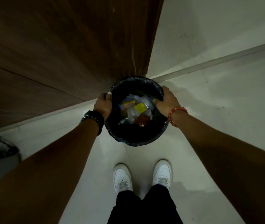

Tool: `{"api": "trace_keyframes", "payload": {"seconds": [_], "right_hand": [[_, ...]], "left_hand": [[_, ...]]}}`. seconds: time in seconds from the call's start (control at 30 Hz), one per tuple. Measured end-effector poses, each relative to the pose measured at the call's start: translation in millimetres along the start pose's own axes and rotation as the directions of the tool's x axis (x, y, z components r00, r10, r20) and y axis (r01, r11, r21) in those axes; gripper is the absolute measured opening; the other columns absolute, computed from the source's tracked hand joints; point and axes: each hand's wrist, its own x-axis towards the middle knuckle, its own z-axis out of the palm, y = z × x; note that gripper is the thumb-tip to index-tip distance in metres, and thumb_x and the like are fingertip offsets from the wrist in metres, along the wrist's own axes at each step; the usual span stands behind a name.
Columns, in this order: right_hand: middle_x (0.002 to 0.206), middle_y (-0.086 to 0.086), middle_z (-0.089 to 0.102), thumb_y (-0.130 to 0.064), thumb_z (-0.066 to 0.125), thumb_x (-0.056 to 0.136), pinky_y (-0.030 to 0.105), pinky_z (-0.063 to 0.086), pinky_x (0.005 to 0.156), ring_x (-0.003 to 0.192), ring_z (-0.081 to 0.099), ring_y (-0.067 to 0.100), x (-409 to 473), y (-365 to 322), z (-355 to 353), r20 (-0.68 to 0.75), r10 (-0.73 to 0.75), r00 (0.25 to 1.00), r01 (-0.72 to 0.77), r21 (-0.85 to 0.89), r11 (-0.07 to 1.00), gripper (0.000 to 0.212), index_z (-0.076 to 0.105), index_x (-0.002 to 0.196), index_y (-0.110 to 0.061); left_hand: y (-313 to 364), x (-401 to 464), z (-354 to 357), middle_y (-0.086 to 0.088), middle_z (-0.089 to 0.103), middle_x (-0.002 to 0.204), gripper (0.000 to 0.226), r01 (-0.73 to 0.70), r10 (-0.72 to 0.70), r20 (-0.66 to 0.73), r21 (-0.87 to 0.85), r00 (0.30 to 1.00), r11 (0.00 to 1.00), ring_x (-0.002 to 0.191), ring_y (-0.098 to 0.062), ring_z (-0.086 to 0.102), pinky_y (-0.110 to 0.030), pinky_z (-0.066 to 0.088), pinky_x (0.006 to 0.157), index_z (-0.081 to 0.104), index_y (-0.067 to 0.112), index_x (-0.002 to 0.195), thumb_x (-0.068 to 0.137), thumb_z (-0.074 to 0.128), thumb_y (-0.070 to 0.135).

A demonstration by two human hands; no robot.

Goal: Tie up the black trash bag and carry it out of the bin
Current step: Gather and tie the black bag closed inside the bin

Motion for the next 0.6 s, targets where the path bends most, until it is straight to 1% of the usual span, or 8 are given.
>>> {"api": "trace_keyframes", "payload": {"seconds": [0.1, 0.2, 0.23, 0.3, 0.4, 0.47, 0.53, 0.6], "right_hand": [[0.136, 0.020, 0.052, -0.057, 0.047, 0.089, 0.044, 0.044, 0.106, 0.125, 0.051, 0.039, 8, -9, 0, -0.050, 0.087, 0.995, -0.089, -0.029, 0.996, 0.064, 0.044, 0.138, -0.017], [0.133, 0.019, 0.057, -0.068, 0.025, 0.093, 0.040, 0.042, 0.101, 0.120, 0.054, 0.036, 10, -15, -8, -0.011, 0.158, 0.987, -0.158, -0.092, 0.983, 0.074, 0.059, 0.124, -0.010], [0.131, 0.019, 0.059, -0.067, 0.021, 0.095, 0.039, 0.041, 0.100, 0.118, 0.055, 0.035, 10, -20, -12, 0.007, 0.168, 0.986, -0.167, -0.087, 0.982, 0.076, 0.062, 0.119, -0.008], [0.132, 0.018, 0.059, -0.064, 0.025, 0.097, 0.036, 0.040, 0.099, 0.119, 0.055, 0.034, 11, -35, -15, 0.083, 0.187, 0.979, -0.183, -0.056, 0.982, 0.073, 0.063, 0.120, -0.006], [0.131, 0.013, 0.059, -0.061, 0.041, 0.093, 0.034, 0.041, 0.095, 0.117, 0.056, 0.032, 16, -55, -9, 0.239, 0.133, 0.962, -0.097, -0.156, 0.983, 0.066, 0.057, 0.125, -0.006], [0.126, 0.014, 0.060, -0.055, 0.042, 0.094, 0.035, 0.043, 0.093, 0.114, 0.057, 0.032, 18, -63, -3, 0.301, 0.108, 0.947, -0.037, -0.233, 0.972, 0.057, 0.059, 0.121, -0.007], [0.112, 0.016, 0.065, -0.044, 0.045, 0.095, 0.035, 0.047, 0.086, 0.101, 0.062, 0.033, 14, -67, -4, 0.321, 0.118, 0.940, -0.027, -0.275, 0.961, 0.042, 0.064, 0.108, -0.009], [0.088, 0.013, 0.062, -0.032, 0.049, 0.091, 0.031, 0.049, 0.073, 0.078, 0.061, 0.029, 9, -66, -11, 0.351, 0.147, 0.925, -0.024, -0.332, 0.943, 0.026, 0.061, 0.084, -0.011]], "left_hand": [[7, -7, -2, -0.008, 0.069, 0.123, 0.071, 0.034, -0.035, -0.014, -0.075, 0.999, 0.997, 0.118, -0.034, 0.062, -0.048, 0.047, 0.107, 0.068, 0.025, 0.112, 0.078, 0.038, 0.080], [30, -15, -1, -0.005, 0.065, 0.083, 0.035, -0.026, 0.024, 0.045, 0.051, 0.999, 0.998, 0.096, -0.029, 0.062, -0.034, 0.046, 0.083, 0.061, 0.020, 0.074, 0.096, 0.051, 0.046], [37, -14, 3, -0.006, 0.067, 0.086, 0.028, -0.050, 0.045, 0.081, 0.061, 0.996, 0.997, 0.098, -0.028, 0.063, -0.034, 0.047, 0.085, 0.064, 0.020, 0.076, 0.098, 0.054, 0.033], [53, -15, 10, -0.015, 0.074, 0.106, 0.023, -0.101, 0.084, 0.206, 0.072, 0.975, 0.992, 0.110, -0.030, 0.065, -0.037, 0.049, 0.101, 0.074, 0.009, 0.092, 0.100, 0.056, 0.022], [72, -23, 24, -0.024, 0.071, 0.102, 0.045, -0.203, 0.118, 0.335, 0.230, 0.935, 0.952, 0.103, -0.034, 0.065, -0.041, 0.049, 0.098, 0.069, -0.003, 0.091, 0.102, 0.050, 0.036], [76, -29, 31, -0.026, 0.066, 0.104, 0.049, -0.256, 0.125, 0.362, 0.340, 0.924, 0.905, 0.105, -0.036, 0.061, -0.043, 0.047, 0.098, 0.065, 0.003, 0.093, 0.102, 0.044, 0.047], [76, -32, 31, -0.026, 0.061, 0.109, 0.051, -0.292, 0.143, 0.373, 0.384, 0.917, 0.876, 0.111, -0.041, 0.056, -0.048, 0.044, 0.103, 0.062, 0.012, 0.092, 0.094, 0.038, 0.057], [71, -35, 30, -0.024, 0.061, 0.108, 0.051, -0.326, 0.169, 0.387, 0.387, 0.907, 0.863, 0.109, -0.041, 0.057, -0.051, 0.045, 0.100, 0.060, 0.013, 0.091, 0.089, 0.034, 0.056]]}}
